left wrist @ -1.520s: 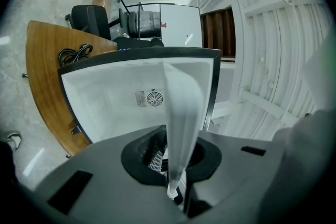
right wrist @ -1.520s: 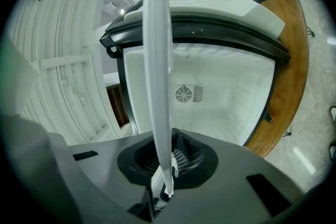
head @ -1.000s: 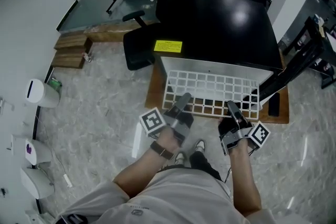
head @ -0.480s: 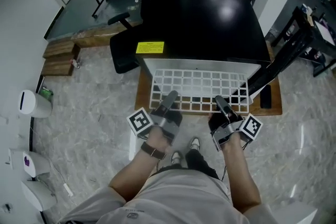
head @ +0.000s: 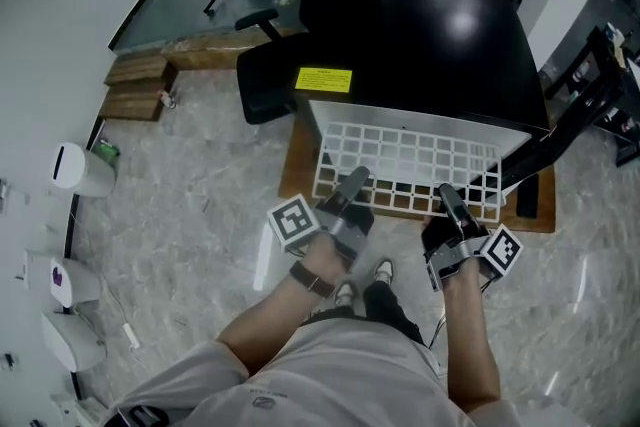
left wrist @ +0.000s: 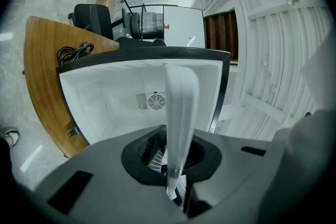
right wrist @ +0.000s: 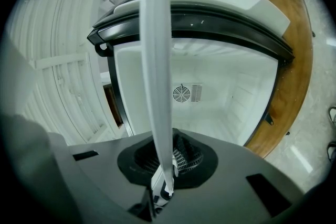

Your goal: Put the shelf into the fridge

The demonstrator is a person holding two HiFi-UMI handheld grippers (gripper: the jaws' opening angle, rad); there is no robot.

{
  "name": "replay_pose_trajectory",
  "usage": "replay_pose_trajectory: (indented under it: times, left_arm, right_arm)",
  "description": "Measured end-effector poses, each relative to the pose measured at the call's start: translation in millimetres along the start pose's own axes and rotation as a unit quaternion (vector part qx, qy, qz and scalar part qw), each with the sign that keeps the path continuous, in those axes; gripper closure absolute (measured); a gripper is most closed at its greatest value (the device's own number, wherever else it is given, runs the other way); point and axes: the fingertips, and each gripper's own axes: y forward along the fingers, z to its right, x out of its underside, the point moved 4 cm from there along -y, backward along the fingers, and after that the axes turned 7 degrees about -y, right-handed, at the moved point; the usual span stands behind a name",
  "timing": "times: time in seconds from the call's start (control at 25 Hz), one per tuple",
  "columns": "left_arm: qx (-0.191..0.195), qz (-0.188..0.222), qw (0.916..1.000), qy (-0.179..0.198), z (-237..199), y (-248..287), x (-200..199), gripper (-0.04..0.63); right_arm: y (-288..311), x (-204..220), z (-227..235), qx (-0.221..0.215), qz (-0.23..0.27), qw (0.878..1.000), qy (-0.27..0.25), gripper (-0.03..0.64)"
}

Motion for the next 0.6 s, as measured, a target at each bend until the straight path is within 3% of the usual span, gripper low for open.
replay_pose_trajectory:
  times: [0.6]
  left_arm:
    - [0.002, 0.005, 0.9998, -0.017, -4.1, -0.1, -3.1, 0.569]
  right_arm:
    - [3.4, 1.2, 3.5, -0.001, -0.002, 1.000, -0.009, 0.572]
